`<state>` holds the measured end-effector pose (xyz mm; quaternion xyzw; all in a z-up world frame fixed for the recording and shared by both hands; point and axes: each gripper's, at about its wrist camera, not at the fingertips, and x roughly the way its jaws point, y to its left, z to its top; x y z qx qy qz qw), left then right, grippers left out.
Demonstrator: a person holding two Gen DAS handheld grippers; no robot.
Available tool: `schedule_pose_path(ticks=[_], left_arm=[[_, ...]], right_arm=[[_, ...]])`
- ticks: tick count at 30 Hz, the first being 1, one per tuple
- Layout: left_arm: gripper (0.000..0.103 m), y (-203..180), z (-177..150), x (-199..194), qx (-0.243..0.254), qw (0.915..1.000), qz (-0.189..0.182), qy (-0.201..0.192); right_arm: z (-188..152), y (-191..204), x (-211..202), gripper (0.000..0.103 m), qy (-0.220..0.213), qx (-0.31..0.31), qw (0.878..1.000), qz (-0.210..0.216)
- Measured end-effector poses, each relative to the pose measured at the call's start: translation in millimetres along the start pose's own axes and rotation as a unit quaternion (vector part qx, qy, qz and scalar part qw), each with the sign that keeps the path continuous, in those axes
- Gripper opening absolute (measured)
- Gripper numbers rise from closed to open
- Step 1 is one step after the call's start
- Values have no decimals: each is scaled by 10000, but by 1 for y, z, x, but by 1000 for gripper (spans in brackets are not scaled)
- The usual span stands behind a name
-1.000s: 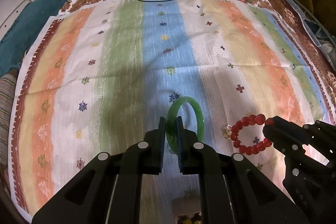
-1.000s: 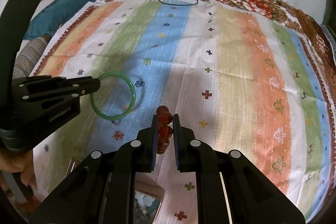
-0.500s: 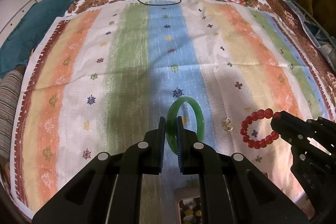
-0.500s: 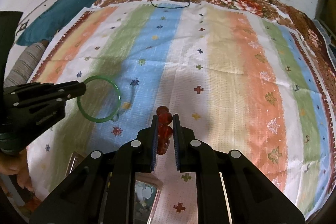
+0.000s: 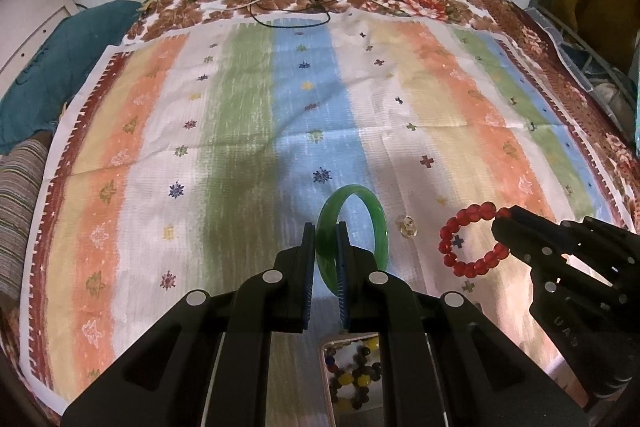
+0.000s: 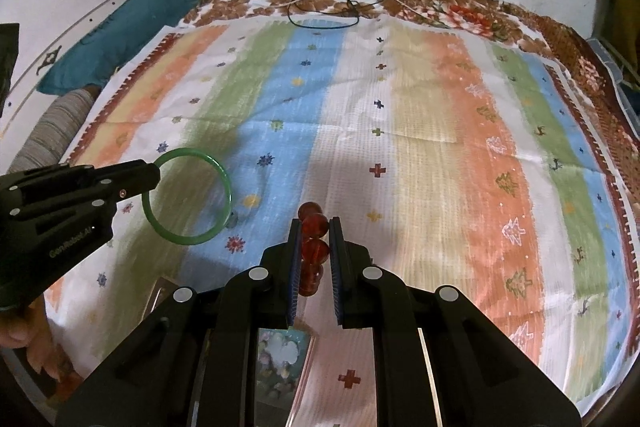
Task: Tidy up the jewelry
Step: 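Lift the bangle and red bracelet and carry both toward the tin box, then lower the bangle and red bracelet into the tin box and open both tools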
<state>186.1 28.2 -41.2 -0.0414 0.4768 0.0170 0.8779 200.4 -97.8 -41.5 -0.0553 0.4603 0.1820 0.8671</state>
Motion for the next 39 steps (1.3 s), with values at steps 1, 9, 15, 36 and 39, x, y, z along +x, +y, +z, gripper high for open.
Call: schedule_pose_path(ticks=[1,9,15,36,39], left_arm=[[9,0,-1,-2,-4,10000,-16,-18],[9,-4,-11,-18,15,9999,-102,-115],[9,-7,-19,-31,25,9996,-195,-215],[10,-16,-51,-50,122,9993,-278,-230],[9,-17,-54,-50,121,9993,-277,-208]], right_arm=[[-1,1,-2,14,-16,0,10000,9],[-7,6,-20,14,-186,-17,9998,68],[-13,11,-32,14,-296,-65,9994,145],[-35,20,-52,10,-358,-149,9988,314],[-36,19,-53,10,-351,-120,9988,316]])
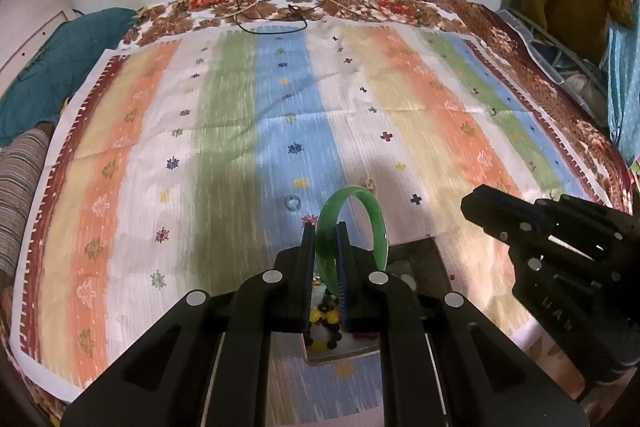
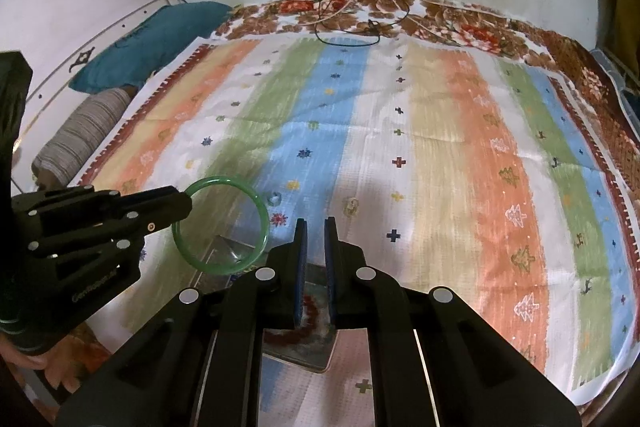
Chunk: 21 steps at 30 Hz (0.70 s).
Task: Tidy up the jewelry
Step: 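Lower the bangle and red bracelet into the tin box and open both tools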
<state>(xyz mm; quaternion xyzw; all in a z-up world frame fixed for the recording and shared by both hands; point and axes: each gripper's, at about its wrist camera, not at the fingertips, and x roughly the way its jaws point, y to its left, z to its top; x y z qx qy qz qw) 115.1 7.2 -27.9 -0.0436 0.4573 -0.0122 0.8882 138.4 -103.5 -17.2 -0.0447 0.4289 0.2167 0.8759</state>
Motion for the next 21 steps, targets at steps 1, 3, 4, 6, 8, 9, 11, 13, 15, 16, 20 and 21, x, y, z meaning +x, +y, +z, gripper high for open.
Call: schedule_pose_path(ticks=[1,3,4,6,8,9,11,13,15,16,20,21], left_arm=[[10,0,-1,0,1,10000,1,13],[10,0,-3,1,-3,10000,-1,44],[10,0,-3,1,2,10000,-15,69],[11,-1,-4,2,5,9999,-40,129],[12,-1,-5,1,-16,9999,16,121],[15,0,-5,1,-14,9999,32,116],[19,2,-4,1,-73,9999,70,104],[21,7,-3,2,-152,9998,102,112],[23,10,-2,3,-207,9996,124,116],[25,12,-1,3,-234,9996,131,117],[32,17,1,7,-300,9993,146,148],[34,19,2,10,-328,9992,159,170]], right_arm=[[-1,0,0,10,20,7,10000,16],[-4,0,0,10,72,20,10000,26],[-5,0,1,10,98,22,9999,16],[-7,0,2,10,150,22,9999,-29],[-7,0,4,10,190,35,9998,-55],[-8,-1,4,16,199,45,9998,-59],[-7,-3,3,38,173,92,9998,-77],[-7,-3,3,40,151,111,9998,-83],[-7,-4,3,40,155,123,9998,-85],[-6,-4,3,40,162,127,9998,-83],[-6,-5,5,44,194,134,9997,-94],[-6,-5,6,45,207,139,9996,-96]])
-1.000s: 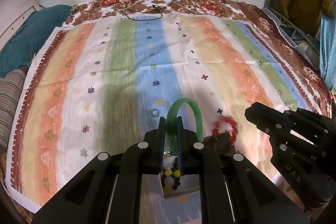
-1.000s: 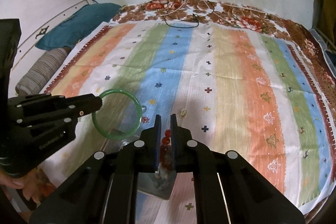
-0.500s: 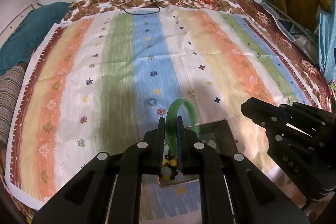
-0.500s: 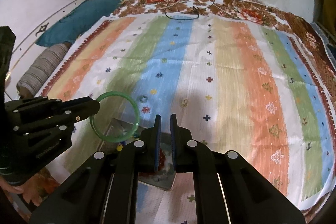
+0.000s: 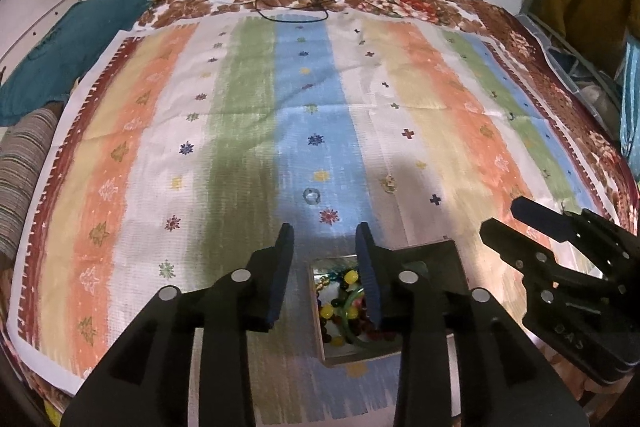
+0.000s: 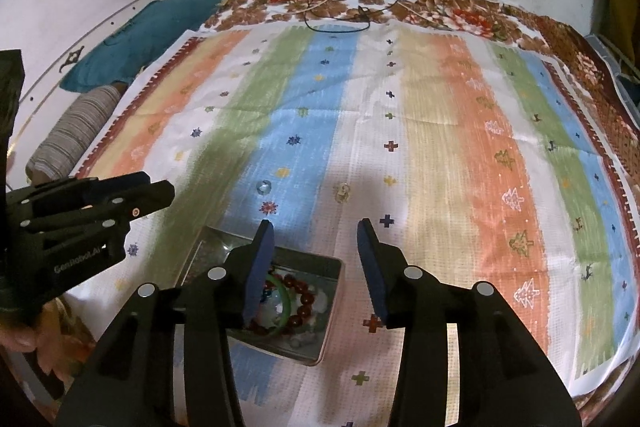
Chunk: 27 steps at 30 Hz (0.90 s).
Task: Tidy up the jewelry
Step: 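Lower the bangle and red bracelet into the tin box and open both tools, then move both open tools over the small dark ring and gold charm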
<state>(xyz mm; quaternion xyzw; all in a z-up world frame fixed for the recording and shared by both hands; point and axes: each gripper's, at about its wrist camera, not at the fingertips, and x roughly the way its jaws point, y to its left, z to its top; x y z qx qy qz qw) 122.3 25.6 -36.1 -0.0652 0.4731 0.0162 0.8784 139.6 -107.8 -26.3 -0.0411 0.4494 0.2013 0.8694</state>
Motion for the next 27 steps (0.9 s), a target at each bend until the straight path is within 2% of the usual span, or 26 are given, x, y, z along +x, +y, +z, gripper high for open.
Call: schedule_pose_path(ticks=[5,12,15,20,27], left_arm=[[38,8,9,15,-155,9997,9,171],[55,20,24,41,-293,9988,-29,403],[58,25,28,51,-350,9981,-40,513],[60,35,34,71,-598,9950,-255,763],[60,24,40,92,-378,9946,-224,935]], right_arm=[[1,-1,6,52,87,-24,10000,-2],[9,-5,26,60,340,8,9994,50],[14,-5,34,63,424,-92,9991,-1],[22,-10,50,65,615,-34,9980,154],[26,-14,72,65,850,-163,9962,108]])
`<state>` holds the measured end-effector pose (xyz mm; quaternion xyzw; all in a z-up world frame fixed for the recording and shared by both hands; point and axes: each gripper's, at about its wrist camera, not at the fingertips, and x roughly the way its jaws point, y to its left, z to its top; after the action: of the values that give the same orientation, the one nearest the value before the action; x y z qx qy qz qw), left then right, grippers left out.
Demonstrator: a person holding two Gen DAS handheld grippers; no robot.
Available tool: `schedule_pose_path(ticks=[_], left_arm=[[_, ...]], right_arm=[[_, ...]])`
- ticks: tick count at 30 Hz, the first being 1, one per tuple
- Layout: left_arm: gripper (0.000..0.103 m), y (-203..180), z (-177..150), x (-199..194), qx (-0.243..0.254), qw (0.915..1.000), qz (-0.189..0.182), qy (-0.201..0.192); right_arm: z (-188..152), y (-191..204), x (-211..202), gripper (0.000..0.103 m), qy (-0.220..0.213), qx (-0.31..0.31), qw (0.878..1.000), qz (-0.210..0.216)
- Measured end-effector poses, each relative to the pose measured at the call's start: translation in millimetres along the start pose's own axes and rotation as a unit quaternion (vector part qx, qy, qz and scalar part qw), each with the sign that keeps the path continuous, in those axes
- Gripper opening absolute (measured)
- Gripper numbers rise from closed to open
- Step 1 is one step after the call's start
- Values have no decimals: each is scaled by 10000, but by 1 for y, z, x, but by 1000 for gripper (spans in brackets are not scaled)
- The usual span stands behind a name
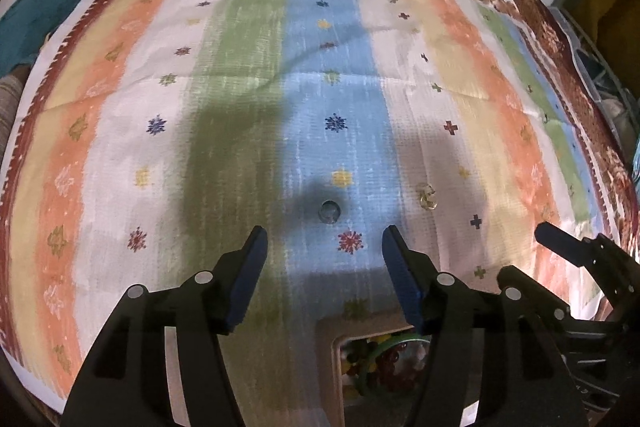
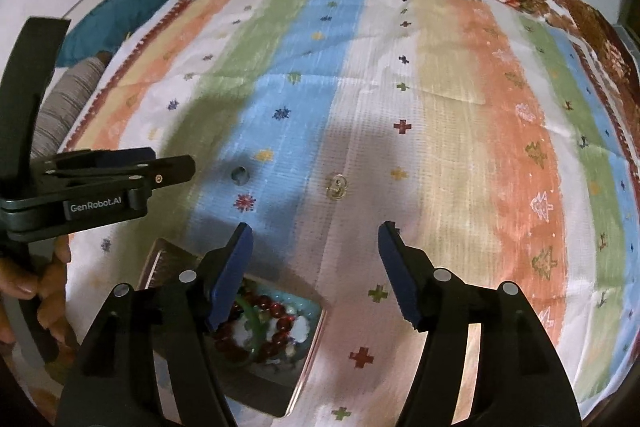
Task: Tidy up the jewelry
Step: 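Move both open tools over the small dark ring and gold charm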
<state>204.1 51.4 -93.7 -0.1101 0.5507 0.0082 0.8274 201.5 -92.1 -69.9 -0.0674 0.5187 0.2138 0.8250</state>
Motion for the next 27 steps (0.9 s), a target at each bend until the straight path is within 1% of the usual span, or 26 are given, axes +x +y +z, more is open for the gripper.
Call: schedule_pose_path(ticks=[4,8,13,23,25,27], left_arm=[[60,-4,3,7,126,9999,83,53],[60,-4,6,16,163,9997,119,155],[60,0,10,25,-23,9995,-136,287],[58,-2,15,47,77,9986,-3,514],[54,-2,16,52,105,9983,34,575],[53,-3,17,56,138,9979,88,621]], right_arm=[[5,-3,9,65,81,-22,9999,-70],[7,-5,17,65,167,-75,9998,-34],[9,-1,30,65,239,-217,9995,-32],[17,-2,48,65,379,-204,9991,35],[18,-1,52,65,403,-228,9989,32],[18,-1,56,65,443,-251,9987,29]])
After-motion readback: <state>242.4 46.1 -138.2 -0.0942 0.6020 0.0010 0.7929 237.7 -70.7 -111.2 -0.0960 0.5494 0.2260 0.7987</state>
